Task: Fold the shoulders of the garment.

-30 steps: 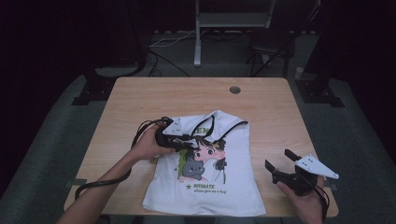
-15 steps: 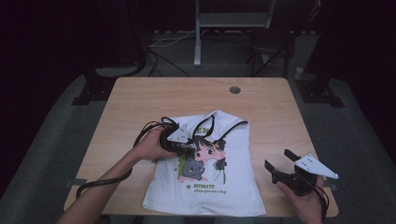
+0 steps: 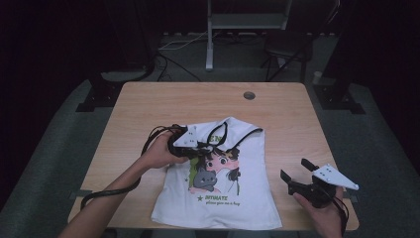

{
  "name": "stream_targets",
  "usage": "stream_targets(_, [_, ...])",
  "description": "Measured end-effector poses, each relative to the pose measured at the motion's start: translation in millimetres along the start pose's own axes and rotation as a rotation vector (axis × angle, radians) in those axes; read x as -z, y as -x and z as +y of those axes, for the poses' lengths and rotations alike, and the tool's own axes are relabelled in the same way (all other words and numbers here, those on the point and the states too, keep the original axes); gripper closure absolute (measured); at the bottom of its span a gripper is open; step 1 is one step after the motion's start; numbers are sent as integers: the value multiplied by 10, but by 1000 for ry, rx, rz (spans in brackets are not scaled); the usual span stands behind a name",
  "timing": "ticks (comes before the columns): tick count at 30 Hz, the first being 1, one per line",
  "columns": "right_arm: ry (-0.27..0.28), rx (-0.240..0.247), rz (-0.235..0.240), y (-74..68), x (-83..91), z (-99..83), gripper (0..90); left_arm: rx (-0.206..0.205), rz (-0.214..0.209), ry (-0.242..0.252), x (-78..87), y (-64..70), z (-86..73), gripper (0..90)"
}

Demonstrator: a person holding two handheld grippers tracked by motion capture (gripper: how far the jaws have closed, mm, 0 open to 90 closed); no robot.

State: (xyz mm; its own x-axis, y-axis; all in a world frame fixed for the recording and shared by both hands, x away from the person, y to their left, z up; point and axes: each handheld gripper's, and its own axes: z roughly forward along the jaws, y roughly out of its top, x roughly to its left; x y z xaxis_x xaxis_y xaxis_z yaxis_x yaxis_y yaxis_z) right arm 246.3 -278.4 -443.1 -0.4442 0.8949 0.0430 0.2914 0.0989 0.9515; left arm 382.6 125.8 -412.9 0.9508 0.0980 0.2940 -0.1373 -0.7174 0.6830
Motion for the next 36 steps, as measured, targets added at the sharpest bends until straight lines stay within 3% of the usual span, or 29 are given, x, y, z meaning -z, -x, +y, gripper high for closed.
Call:
stream_targets(6, [-9,2,2,-1,-6,3,138,25,-28,-29,-39,40,-97,707])
stream_targets(9, [-21,5,6,-2,-22,10,137,35,-27,-25,-2,41,-96,602])
stream_targets(15, [-55,38,43,-58,-108,65,138,93,-7,45,164,-3,-87,503])
stream_targets(20, [-83,80,92,-153,-286,209,140,113,2,33,234,-20,-151,458])
stream_targets(24, [-122,143,152,-289,-546,385,153,116,-12,8,239,19,-206,433])
stream_targets(30, [-154,169,191,-398,-856,526,153,110,-5,21,249,59,-196,432])
stream_targets(36, [-175,194,228,-512,-1106,643,169,118,29,48,336,111,-174,412])
